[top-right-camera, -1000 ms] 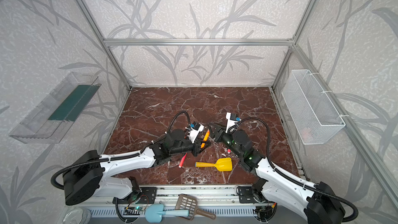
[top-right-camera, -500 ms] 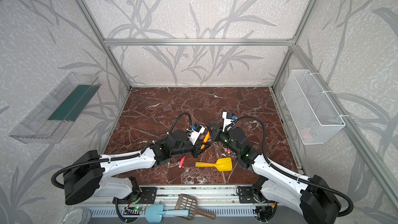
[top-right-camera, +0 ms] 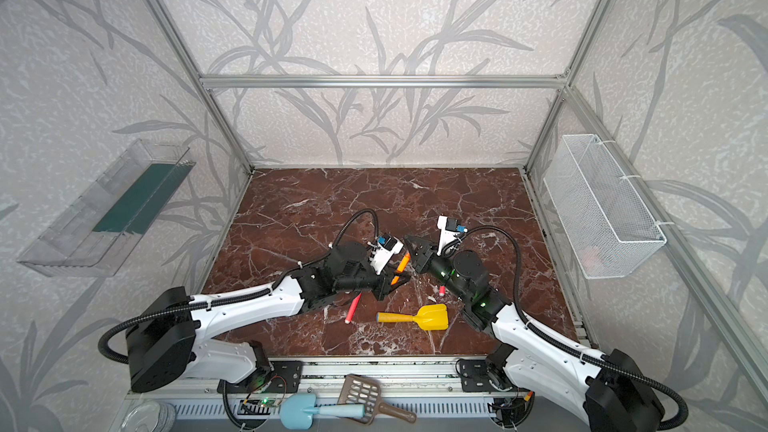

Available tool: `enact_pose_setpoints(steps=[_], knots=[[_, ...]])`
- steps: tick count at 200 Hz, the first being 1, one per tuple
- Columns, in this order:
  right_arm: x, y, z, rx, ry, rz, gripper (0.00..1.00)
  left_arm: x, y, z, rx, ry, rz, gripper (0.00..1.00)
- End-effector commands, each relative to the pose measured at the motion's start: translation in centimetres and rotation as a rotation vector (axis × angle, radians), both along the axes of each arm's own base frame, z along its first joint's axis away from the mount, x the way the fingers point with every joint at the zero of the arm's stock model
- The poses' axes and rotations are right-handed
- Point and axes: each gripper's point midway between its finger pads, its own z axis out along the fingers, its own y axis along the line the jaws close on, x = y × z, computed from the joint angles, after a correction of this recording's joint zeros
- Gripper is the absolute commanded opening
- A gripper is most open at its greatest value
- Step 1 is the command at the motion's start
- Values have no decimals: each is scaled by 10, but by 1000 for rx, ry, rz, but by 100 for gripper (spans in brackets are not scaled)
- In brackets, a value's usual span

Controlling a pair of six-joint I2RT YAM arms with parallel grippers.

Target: Insert the pens into the pen caps

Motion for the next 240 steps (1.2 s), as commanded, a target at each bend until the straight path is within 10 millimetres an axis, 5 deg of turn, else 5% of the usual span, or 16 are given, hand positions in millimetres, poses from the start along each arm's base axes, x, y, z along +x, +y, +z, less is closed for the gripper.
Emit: enact_pose_setpoints(steps=[1, 145, 240], knots=[[-39, 21, -36, -90, 44, 193, 0, 27, -9, 58, -162, -68, 28, 0], [-58, 28, -69, -144, 160, 141, 0, 45, 8, 60, 9, -384, 276, 0], [-70, 29, -43, -118, -22, 202, 0, 1, 14, 101, -204, -284, 65, 0]])
